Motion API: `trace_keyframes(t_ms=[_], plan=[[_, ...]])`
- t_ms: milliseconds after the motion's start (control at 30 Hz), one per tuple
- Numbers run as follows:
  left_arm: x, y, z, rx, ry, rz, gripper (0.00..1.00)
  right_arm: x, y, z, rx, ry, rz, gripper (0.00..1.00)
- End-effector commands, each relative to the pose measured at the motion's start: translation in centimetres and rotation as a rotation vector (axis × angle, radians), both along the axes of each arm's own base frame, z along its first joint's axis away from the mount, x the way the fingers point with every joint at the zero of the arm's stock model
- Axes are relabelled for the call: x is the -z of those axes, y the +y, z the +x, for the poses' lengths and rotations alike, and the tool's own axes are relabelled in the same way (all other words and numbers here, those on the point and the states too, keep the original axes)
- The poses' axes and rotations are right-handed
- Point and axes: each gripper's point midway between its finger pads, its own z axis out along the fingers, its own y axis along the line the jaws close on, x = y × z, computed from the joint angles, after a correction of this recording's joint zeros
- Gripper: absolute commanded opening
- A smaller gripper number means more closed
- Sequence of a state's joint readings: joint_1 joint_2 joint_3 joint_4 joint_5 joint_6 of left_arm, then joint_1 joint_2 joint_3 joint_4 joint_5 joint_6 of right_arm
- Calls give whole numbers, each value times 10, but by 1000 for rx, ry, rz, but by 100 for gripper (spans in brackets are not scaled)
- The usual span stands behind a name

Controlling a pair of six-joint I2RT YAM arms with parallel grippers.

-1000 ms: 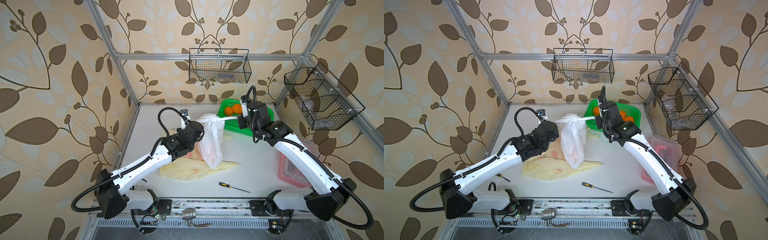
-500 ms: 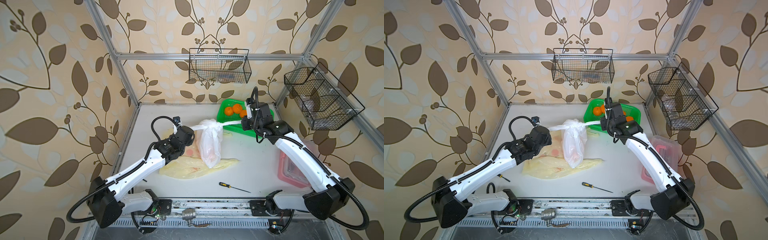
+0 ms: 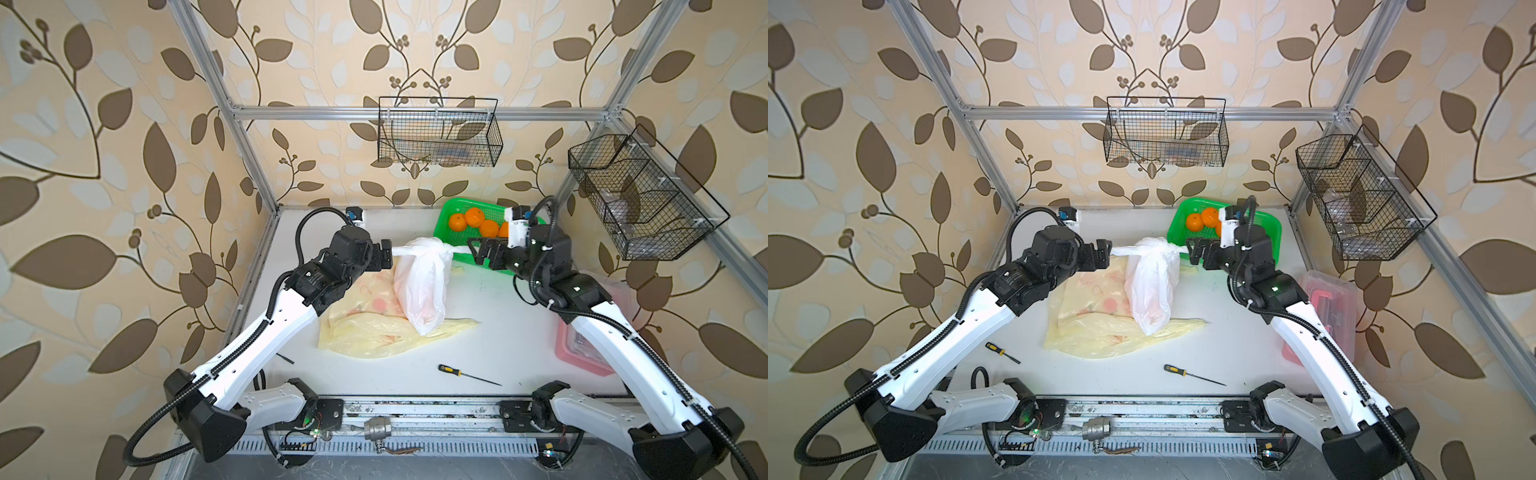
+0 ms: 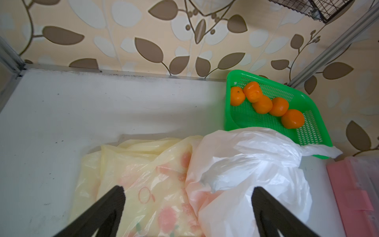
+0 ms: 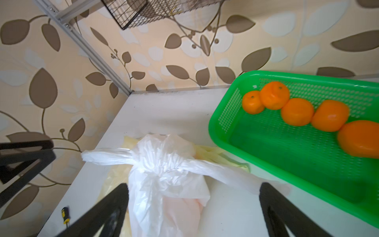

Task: Place the oranges into plastic bags & tie knots
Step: Tie the plastic bag at the center of the board, then pick up the plastic bag at the center of the board, then place the plastic bag at the center of the board.

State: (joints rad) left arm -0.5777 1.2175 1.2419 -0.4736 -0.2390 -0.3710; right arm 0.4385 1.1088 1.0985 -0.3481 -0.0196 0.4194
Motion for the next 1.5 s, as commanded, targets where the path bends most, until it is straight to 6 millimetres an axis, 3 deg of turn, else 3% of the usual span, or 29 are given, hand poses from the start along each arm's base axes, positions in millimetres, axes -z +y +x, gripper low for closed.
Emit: trace_keyframes(t_ms=[0,167,367,500,567,667,700,767,833,933,1067,1267,1400,1433,1467], plan=[[-11,-3,20,4,9,-104,99,11,38,-3,10,78,81,100],[4,21,42,-90,42,-173,99,38,56,18,112,172,98,100],[30,53,42,-183,85,-175,99,54,92,41,65,238,134,100],[51,72,37,-242,129,-189,99,74,88,52,105,268,63,100],[65,82,35,-282,158,-206,99,77,86,56,111,263,27,90],[86,96,33,-342,197,-232,99,63,88,55,83,200,-20,50],[92,101,33,-361,208,-232,99,55,90,54,65,174,-27,41],[109,113,31,-413,236,-230,99,30,104,47,-13,94,-41,27],[126,123,30,-458,269,-237,99,0,121,39,-89,-1,-61,19],[151,127,27,-492,313,-248,98,-39,146,33,-170,-113,-71,17],[169,127,20,-511,349,-265,99,-64,168,56,-186,-175,-81,16],[182,130,5,-532,375,-275,99,-71,203,117,-174,-230,-79,16],[191,128,-4,-527,406,-280,99,-64,228,155,-158,-278,-81,15],[194,128,-8,-527,416,-278,99,-63,248,179,-146,-338,-80,15],[195,129,-10,-531,418,-278,99,-62,257,191,-138,-374,-74,16]])
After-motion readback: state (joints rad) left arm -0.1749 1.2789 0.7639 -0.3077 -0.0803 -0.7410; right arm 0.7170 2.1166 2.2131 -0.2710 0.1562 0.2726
